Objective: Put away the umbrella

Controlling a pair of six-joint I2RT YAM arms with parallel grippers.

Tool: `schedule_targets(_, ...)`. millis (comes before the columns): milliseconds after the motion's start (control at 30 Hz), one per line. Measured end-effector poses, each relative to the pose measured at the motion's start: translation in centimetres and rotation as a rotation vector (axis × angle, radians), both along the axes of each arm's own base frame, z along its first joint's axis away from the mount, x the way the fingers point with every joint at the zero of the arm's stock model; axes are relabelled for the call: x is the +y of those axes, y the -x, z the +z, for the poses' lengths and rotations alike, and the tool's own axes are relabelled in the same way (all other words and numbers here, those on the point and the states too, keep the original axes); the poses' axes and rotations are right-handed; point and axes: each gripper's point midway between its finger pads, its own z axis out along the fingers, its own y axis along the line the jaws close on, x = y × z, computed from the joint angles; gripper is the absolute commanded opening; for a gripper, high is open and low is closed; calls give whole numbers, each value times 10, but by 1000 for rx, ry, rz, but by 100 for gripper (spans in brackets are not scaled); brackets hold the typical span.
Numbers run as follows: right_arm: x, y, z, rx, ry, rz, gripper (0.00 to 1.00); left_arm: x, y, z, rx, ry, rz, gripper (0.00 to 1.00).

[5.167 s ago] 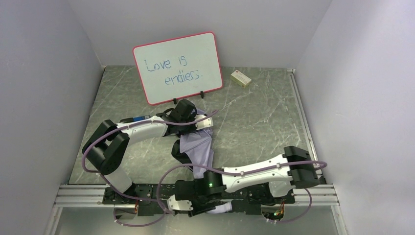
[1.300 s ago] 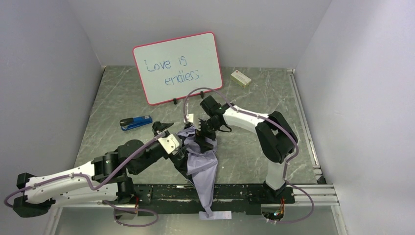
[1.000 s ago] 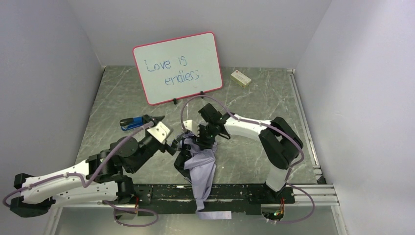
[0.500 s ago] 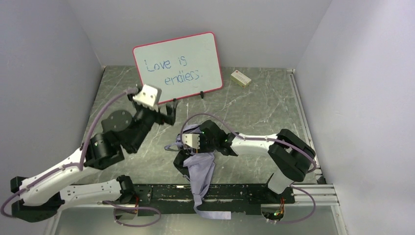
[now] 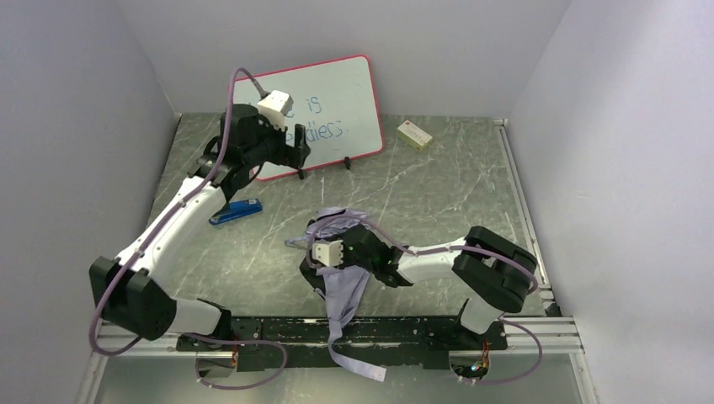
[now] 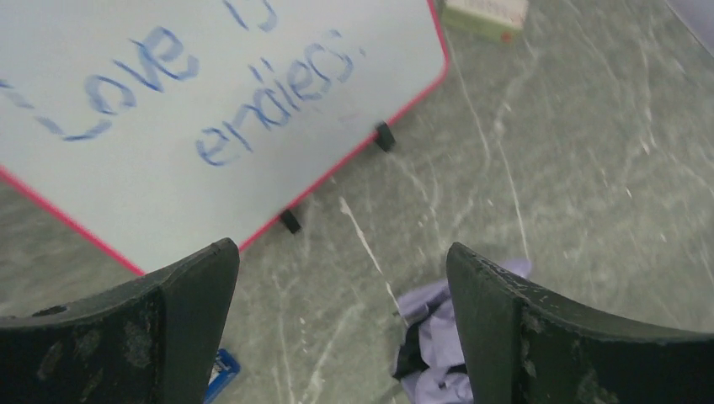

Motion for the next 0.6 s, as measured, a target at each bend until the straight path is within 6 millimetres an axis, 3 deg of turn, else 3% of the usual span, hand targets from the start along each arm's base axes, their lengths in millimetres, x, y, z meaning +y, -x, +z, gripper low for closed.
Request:
schedule_targets(100, -1, -4, 1, -70, 18, -8, 13, -15, -1, -29, 90, 5, -126, 97)
schedule_targets(267, -7, -12, 2, -180, 39, -19, 11, -43, 21, -63, 161, -15, -366, 95)
schedule_targets(400, -8, -19, 3, -232, 57, -30, 11, -53, 30, -84, 180, -41, -490, 93)
schedule_targets(600, -6, -20, 4, -244, 65, -16, 10, -59, 42, -131, 239, -90, -621, 93)
